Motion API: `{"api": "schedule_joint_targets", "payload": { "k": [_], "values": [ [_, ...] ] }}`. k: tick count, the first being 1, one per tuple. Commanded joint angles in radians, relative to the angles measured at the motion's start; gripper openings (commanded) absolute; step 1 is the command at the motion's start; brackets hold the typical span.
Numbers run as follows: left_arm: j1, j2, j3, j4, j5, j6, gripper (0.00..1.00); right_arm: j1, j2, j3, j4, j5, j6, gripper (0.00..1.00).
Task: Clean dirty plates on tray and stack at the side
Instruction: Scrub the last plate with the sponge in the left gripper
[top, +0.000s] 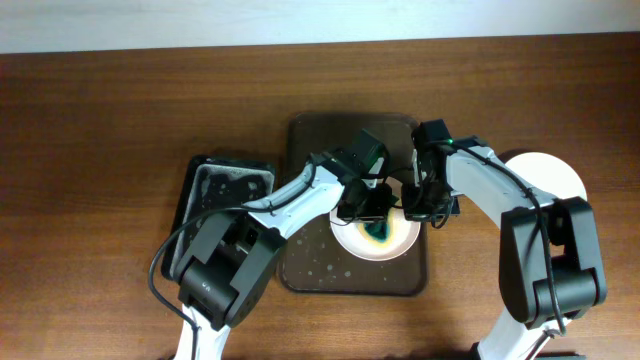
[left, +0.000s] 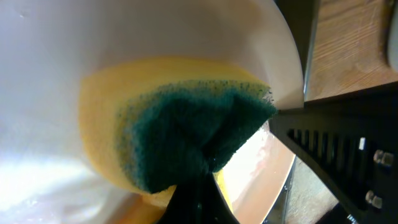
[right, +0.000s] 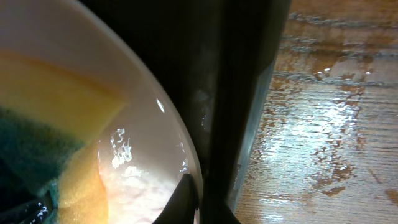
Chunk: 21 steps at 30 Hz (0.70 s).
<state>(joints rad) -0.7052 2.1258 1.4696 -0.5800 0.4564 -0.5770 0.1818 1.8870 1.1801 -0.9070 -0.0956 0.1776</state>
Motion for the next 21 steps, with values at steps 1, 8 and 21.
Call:
{"api": "schedule_joint_targets", "payload": {
  "k": [1,8,21],
  "values": [
    [-0.012,0.027,-0.014,-0.113,-0.179,0.002,0.00,0.014,0.021,-0.008,0.003,-0.005,-0.016,0.04],
    [0.084,0.010,-0.014,-0.313,-0.624,0.001,0.00,0.014,0.021,-0.008,0.002,-0.005,-0.016,0.04],
    [0.126,-0.515,-0.006,-0.419,-0.589,0.018,0.00,0.014,-0.066,-0.007,-0.037,-0.001,-0.016,0.04]
  ]
}}
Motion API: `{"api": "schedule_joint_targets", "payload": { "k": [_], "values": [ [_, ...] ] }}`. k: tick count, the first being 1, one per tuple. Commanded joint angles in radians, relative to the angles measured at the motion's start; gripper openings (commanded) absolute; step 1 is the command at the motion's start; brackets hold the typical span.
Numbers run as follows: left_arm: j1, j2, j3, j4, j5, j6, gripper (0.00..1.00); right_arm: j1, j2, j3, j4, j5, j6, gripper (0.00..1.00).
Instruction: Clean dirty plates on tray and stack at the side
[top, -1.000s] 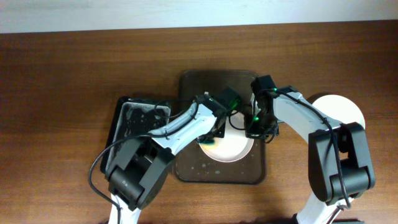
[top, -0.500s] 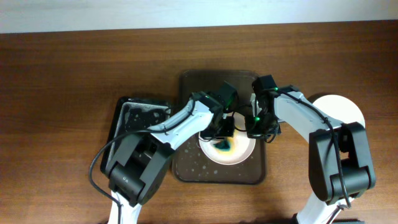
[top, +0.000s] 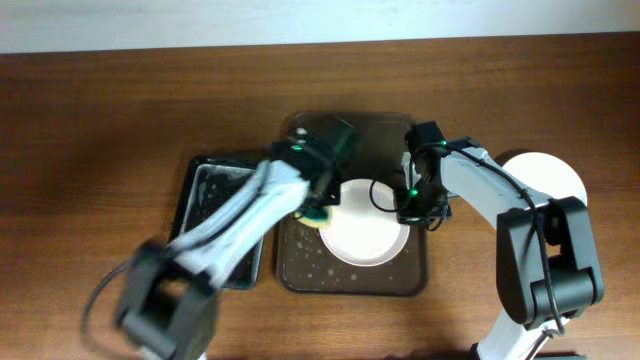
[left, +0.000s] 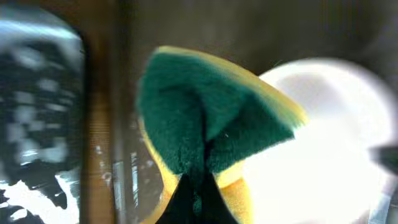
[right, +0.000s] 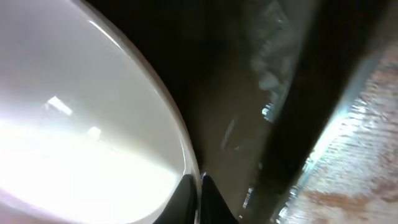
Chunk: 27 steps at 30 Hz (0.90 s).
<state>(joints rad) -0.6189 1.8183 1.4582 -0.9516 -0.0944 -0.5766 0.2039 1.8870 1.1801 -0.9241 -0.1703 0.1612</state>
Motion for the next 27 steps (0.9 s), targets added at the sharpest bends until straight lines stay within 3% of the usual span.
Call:
{"api": "schedule_joint_targets", "payload": {
  "k": [1,2,4,6,11,15,19,22,25,26,27],
  "values": [
    [0.060,-0.274,0.005,-0.102,-0.120,0.017,0.00,-0.006,-0.108,-0.007,-0.026,0.074,0.000,0.04],
    [0.083,-0.333,0.004,-0.174,-0.224,0.017,0.00,0.007,-0.190,-0.007,-0.035,0.079,0.000,0.04],
    [0.139,-0.375,-0.028,-0.251,-0.275,0.018,0.00,0.056,-0.311,-0.007,-0.048,0.148,0.002,0.04],
    [0.204,-0.374,-0.139,-0.209,-0.234,0.030,0.00,0.169,-0.438,-0.007,-0.061,0.348,0.032,0.04],
    [0.435,-0.374,-0.446,0.089,0.093,0.187,0.00,0.474,-0.606,-0.007,-0.114,0.838,0.095,0.04],
    [0.480,-0.374,-0.513,0.124,0.099,0.190,0.00,0.601,-0.622,-0.007,-0.169,0.964,0.121,0.04],
    [0.480,-0.386,-0.475,0.130,0.157,0.216,0.09,0.711,-0.622,-0.007,-0.233,1.100,0.137,0.04],
    [0.480,-0.438,-0.403,0.113,0.196,0.235,0.21,0.775,-0.622,-0.007,-0.294,1.182,0.235,0.04],
    [0.480,-0.486,-0.396,0.090,0.218,0.235,0.33,0.829,-0.622,-0.007,-0.307,1.222,0.242,0.04],
    [0.480,-0.488,-0.396,0.071,0.275,0.235,0.43,0.850,-0.622,-0.007,-0.307,1.273,0.242,0.04],
    [0.480,-0.488,-0.396,0.064,0.281,0.235,0.64,0.859,-0.622,-0.007,-0.307,1.314,0.241,0.04]
  ]
}}
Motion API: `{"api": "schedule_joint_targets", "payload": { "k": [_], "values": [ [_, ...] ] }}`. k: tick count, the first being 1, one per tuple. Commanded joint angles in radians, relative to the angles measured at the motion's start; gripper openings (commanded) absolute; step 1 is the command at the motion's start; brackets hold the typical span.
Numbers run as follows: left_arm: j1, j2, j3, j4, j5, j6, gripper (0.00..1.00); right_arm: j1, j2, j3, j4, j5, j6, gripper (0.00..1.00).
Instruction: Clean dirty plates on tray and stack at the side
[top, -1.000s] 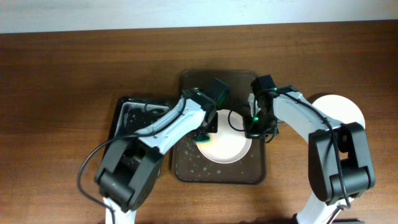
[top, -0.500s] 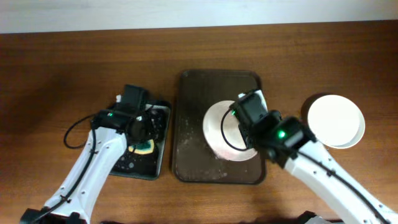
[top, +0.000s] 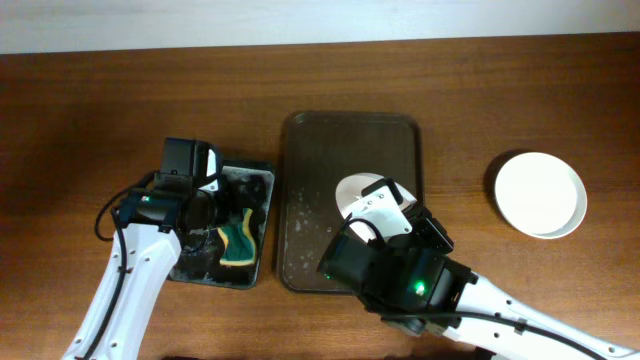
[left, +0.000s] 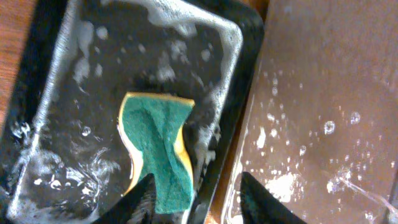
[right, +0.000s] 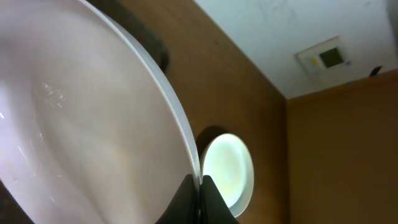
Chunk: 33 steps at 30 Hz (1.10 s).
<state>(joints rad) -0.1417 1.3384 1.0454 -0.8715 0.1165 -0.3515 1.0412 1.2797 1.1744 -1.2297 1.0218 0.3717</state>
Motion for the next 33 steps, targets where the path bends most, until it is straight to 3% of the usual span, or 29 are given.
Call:
{"api": "schedule_joint_targets", "payload": {
  "k": [1,2,18,19,23,33],
  "values": [
    [0.003,-0.008,0.016,-0.016,0.058,0.010,0.82,0.026,-0.015,-0.002,-0.001,0.142,0.031,0.04],
    [0.003,-0.008,0.016,-0.016,0.040,0.010,1.00,0.026,-0.015,-0.002,-0.002,0.142,0.030,0.04],
    [0.003,-0.008,0.016,-0.016,0.040,0.009,1.00,0.023,-0.014,-0.002,0.035,0.147,-0.003,0.04],
    [0.003,-0.008,0.016,-0.016,0.040,0.009,1.00,-0.017,-0.015,0.001,0.032,0.241,0.034,0.04],
    [0.003,-0.008,0.016,-0.016,0.040,0.009,1.00,-0.021,-0.014,0.010,0.031,0.137,-0.056,0.04],
    [0.003,-0.008,0.016,-0.016,0.040,0.009,1.00,-0.040,-0.016,0.010,0.017,0.101,0.037,0.04]
  ]
}}
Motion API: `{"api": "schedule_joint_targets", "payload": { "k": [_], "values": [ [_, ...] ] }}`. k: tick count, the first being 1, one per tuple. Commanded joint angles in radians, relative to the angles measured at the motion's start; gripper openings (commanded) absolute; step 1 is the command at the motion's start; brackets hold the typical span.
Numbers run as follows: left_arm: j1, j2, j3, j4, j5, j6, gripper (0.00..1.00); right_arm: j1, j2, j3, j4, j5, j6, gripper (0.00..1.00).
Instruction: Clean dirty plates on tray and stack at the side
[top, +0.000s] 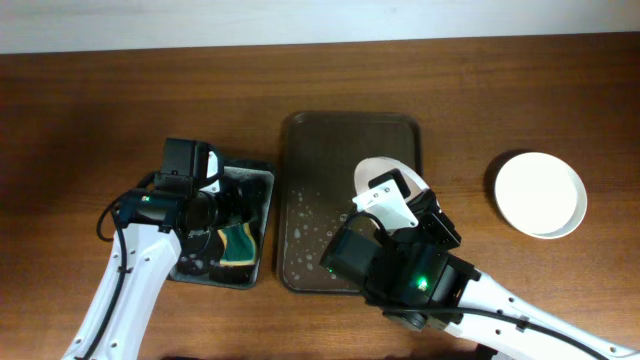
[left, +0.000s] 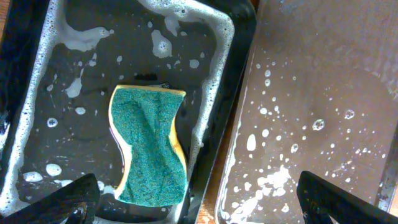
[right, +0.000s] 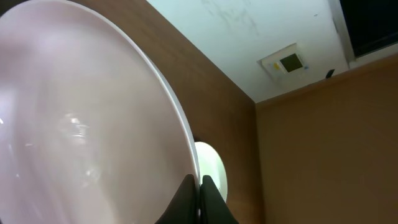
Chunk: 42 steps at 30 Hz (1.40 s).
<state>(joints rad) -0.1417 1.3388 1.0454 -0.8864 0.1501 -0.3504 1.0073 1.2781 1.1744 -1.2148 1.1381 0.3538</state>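
Note:
A white plate (right: 81, 124) stands on edge, lifted high over the brown tray (top: 330, 140), and my right gripper (right: 199, 200) is shut on its rim. In the overhead view that plate (top: 378, 170) shows just beyond the raised right gripper (top: 392, 192). The green and yellow sponge (left: 148, 146) lies loose in the black soapy basin (left: 230, 74). Above it hangs my left gripper (left: 202, 205), open wide, with nothing between its fingers (left: 78, 199). A clean white plate (top: 540, 195) sits on the table to the right.
The wet brown tray (left: 323, 93) carries foam specks and borders the basin (top: 262, 172) on its right. The right arm (top: 420, 280) rises close to the overhead camera and hides the tray's front right part. Bare wood table (top: 100, 100) surrounds everything.
My left gripper's jaws stand wider apart above the sponge in the basin. The right gripper has shifted a little to the right with the plate, still high over the tray.
First my left gripper pressed the sponge on the plate in the tray while the right gripper held its rim. Then the sponge was off the plate at the tray's left side. Later it lay in the basin, let go, and the plate was lifted high.

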Motion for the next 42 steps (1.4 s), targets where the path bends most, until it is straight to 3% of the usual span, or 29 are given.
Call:
{"api": "schedule_joint_targets", "payload": {
  "k": [1,3,4,7,10,11,14,16,21,22,23,25,28,29,32,33,35,42],
  "values": [
    [0.003,-0.009,0.016,-0.001,0.007,0.008,1.00,-0.008,-0.014,0.010,0.002,-0.051,0.101,0.04],
    [0.003,-0.009,0.016,-0.001,0.007,0.008,1.00,-0.111,0.000,0.007,0.033,-0.285,0.299,0.04],
    [0.003,-0.009,0.016,-0.001,0.007,0.008,1.00,-0.194,0.008,0.007,0.062,-0.387,0.296,0.04],
    [0.003,-0.009,0.016,-0.001,0.007,0.008,1.00,-0.594,-0.010,0.032,0.189,-0.875,-0.037,0.04],
    [0.003,-0.009,0.016,-0.001,0.007,0.008,1.00,-1.110,0.000,0.040,0.256,-1.280,-0.111,0.04],
    [0.003,-0.009,0.016,-0.001,0.007,0.008,1.00,-1.341,0.029,0.040,0.293,-1.392,-0.106,0.04],
    [0.003,-0.009,0.016,-0.001,0.007,0.008,1.00,-1.685,0.137,0.040,0.338,-1.408,0.019,0.04],
    [0.003,-0.009,0.016,-0.001,0.007,0.008,1.00,-1.819,0.278,0.040,0.364,-1.422,0.029,0.04],
    [0.003,-0.009,0.016,-0.001,0.007,0.008,1.00,-1.832,0.491,0.040,0.364,-1.416,-0.005,0.04],
    [0.003,-0.009,0.016,-0.001,0.007,0.008,1.00,-1.824,0.481,0.041,0.367,-1.426,-0.032,0.16],
    [0.003,-0.009,0.016,-0.001,0.007,0.008,1.00,-1.812,0.447,0.047,0.367,-1.450,-0.041,0.54],
    [0.003,-0.009,0.016,-0.001,0.007,0.008,1.00,-1.751,0.278,0.055,0.379,-1.600,-0.104,0.66],
    [0.003,-0.009,0.016,-0.001,0.007,0.008,1.00,-1.563,-0.059,0.055,0.338,-1.629,-0.124,0.68],
    [0.003,-0.009,0.016,-0.001,0.007,0.008,1.00,-1.384,-0.266,0.055,0.287,-1.628,-0.157,0.69],
    [0.003,-0.009,0.016,-0.001,0.007,0.008,1.00,-1.097,-0.479,0.055,0.243,-1.624,-0.201,0.74],
    [0.003,-0.009,0.016,-0.001,0.007,0.008,1.00,-1.017,-0.519,0.055,0.228,-1.624,-0.201,0.80],
    [0.003,-0.009,0.016,-0.001,0.007,0.008,1.00,-0.960,-0.521,0.055,0.203,-1.624,-0.200,0.99],
    [0.003,-0.009,0.016,-0.001,0.007,0.008,1.00,-0.962,-0.520,0.055,0.100,-1.601,-0.201,0.99]
  ]
}}
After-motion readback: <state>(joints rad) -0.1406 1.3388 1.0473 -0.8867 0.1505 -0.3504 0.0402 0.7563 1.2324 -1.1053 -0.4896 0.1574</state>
